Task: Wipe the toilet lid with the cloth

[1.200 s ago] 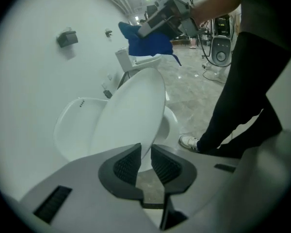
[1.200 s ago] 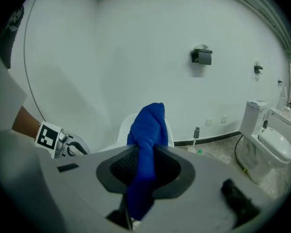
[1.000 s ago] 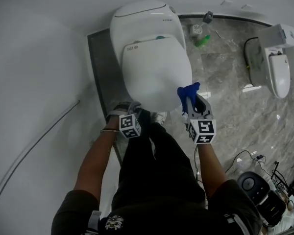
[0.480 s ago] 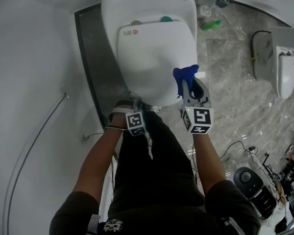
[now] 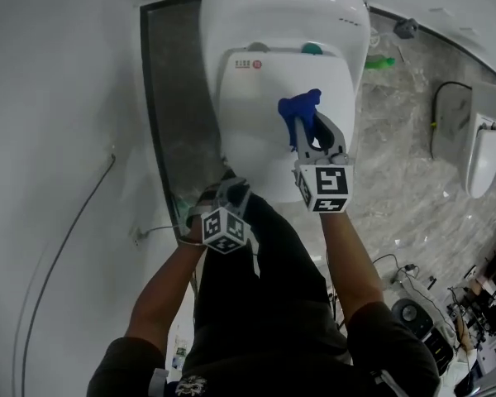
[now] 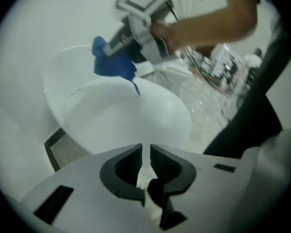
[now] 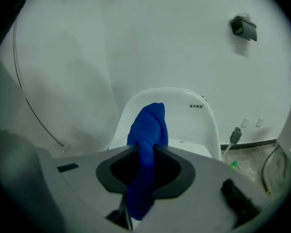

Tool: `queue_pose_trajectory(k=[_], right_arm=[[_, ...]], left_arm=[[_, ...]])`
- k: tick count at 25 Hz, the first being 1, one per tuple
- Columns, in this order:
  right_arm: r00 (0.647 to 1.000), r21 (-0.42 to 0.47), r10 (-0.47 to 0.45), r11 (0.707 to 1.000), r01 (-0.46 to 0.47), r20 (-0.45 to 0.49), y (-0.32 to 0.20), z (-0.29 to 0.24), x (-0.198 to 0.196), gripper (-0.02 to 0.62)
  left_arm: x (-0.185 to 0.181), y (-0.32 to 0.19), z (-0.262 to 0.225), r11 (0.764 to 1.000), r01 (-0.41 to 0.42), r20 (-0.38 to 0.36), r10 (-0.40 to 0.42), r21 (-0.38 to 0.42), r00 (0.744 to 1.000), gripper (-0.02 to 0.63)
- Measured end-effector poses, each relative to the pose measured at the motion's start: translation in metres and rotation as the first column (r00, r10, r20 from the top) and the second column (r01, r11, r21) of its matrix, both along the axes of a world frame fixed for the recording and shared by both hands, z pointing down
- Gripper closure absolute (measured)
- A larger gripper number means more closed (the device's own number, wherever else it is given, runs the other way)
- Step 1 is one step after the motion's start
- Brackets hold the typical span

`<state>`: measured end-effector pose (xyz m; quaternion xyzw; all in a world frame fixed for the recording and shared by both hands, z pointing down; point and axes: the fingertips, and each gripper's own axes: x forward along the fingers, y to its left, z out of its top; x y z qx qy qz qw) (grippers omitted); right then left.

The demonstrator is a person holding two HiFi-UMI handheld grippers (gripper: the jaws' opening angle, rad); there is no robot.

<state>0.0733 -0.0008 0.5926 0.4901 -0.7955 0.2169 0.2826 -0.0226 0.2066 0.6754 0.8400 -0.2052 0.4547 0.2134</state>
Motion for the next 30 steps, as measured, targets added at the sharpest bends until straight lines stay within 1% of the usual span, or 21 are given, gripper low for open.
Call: queue_pose_trajectory(k=[1, 2, 3, 4, 5, 6, 7, 10, 11, 12, 13, 16, 18, 19, 22, 25, 27, 30], right_arm=[[1.000, -0.008, -0.023, 1.000, 0.022, -0.007, -0.008, 0.003, -0.011, 0.522], [0.999, -0.007, -0.044, 0.999, 0.044, -0.008, -0.017, 0.004, -0.023, 0.522], [0.998, 0.003, -0.064, 0.998, 0.064, -0.002, -0.027, 0.004, -0.036, 0.522], [0.997, 0.013, -0.080, 0.997, 0.080, 0.006, -0.036, 0.003, -0.048, 0.522], [0.996, 0.018, -0.093, 0.996, 0.093, 0.010, -0.045, 0.004, -0.058, 0.522], [0.995, 0.019, -0.103, 0.995, 0.102, 0.007, -0.052, 0.006, -0.068, 0.522], [0.994, 0.020, -0.111, 0.994, 0.111, -0.003, -0.059, 0.009, -0.077, 0.522], [0.988, 0.017, -0.137, 0.990, 0.138, -0.067, -0.079, 0.024, -0.105, 0.522], [0.984, 0.006, -0.149, 0.989, 0.151, -0.094, -0.083, 0.031, -0.115, 0.522], [0.979, -0.012, -0.165, 0.986, 0.164, -0.124, -0.086, 0.040, -0.123, 0.522], [0.971, -0.036, -0.184, 0.983, 0.180, -0.155, -0.087, 0.050, -0.129, 0.522], [0.936, -0.126, -0.254, 0.965, 0.229, -0.245, -0.086, 0.083, -0.140, 0.522], [0.914, -0.172, -0.277, 0.957, 0.234, -0.296, -0.084, 0.098, -0.138, 0.522], [0.911, -0.180, -0.273, 0.957, 0.226, -0.309, -0.084, 0.102, -0.135, 0.522], [0.916, -0.179, -0.245, 0.964, 0.196, -0.319, -0.087, 0.103, -0.123, 0.522], [0.920, -0.160, -0.217, 0.972, 0.172, -0.327, -0.093, 0.100, -0.106, 0.522], [0.925, -0.143, -0.186, 0.979, 0.146, -0.332, -0.097, 0.098, -0.087, 0.522], [0.923, -0.126, -0.132, 0.988, 0.092, -0.361, -0.100, 0.097, -0.047, 0.522]], left_arm=[[-0.008, -0.018, -0.012, 0.989, 0.143, -0.070, -0.145, -0.030, 0.987, 0.549], [-0.019, -0.040, -0.023, 0.955, 0.290, -0.135, -0.297, -0.070, 0.945, 0.555], [-0.032, -0.063, -0.031, 0.903, 0.416, -0.184, -0.429, -0.104, 0.884, 0.566], [-0.044, -0.087, -0.038, 0.852, 0.510, -0.218, -0.523, -0.117, 0.824, 0.580], [-0.055, -0.109, -0.042, 0.812, 0.573, -0.241, -0.581, -0.111, 0.777, 0.589], [-0.065, -0.130, -0.045, 0.783, 0.615, -0.259, -0.615, -0.094, 0.745, 0.594], [-0.074, -0.150, -0.047, 0.758, 0.648, -0.272, -0.640, -0.073, 0.719, 0.594], [-0.099, -0.201, -0.049, 0.688, 0.726, -0.289, -0.697, -0.012, 0.656, 0.595], [-0.104, -0.214, -0.048, 0.669, 0.743, -0.292, -0.711, -0.001, 0.640, 0.594], [-0.108, -0.224, -0.047, 0.656, 0.755, -0.293, -0.721, 0.007, 0.628, 0.594], [-0.111, -0.232, -0.046, 0.647, 0.762, -0.291, -0.726, 0.016, 0.623, 0.595], [-0.118, -0.244, -0.041, 0.637, 0.770, -0.273, -0.733, 0.045, 0.623, 0.594], [-0.124, -0.244, -0.037, 0.631, 0.774, -0.256, -0.741, 0.051, 0.621, 0.594], [-0.128, -0.241, -0.033, 0.630, 0.775, -0.244, -0.744, 0.053, 0.622, 0.594], [-0.133, -0.233, -0.022, 0.639, 0.767, -0.208, -0.744, 0.056, 0.635, 0.594], [-0.130, -0.230, -0.019, 0.650, 0.759, -0.199, -0.739, 0.043, 0.644, 0.594], [-0.124, -0.231, -0.021, 0.657, 0.752, -0.201, -0.732, 0.040, 0.651, 0.594], [-0.114, -0.235, -0.023, 0.669, 0.742, -0.209, -0.721, 0.038, 0.660, 0.594]])
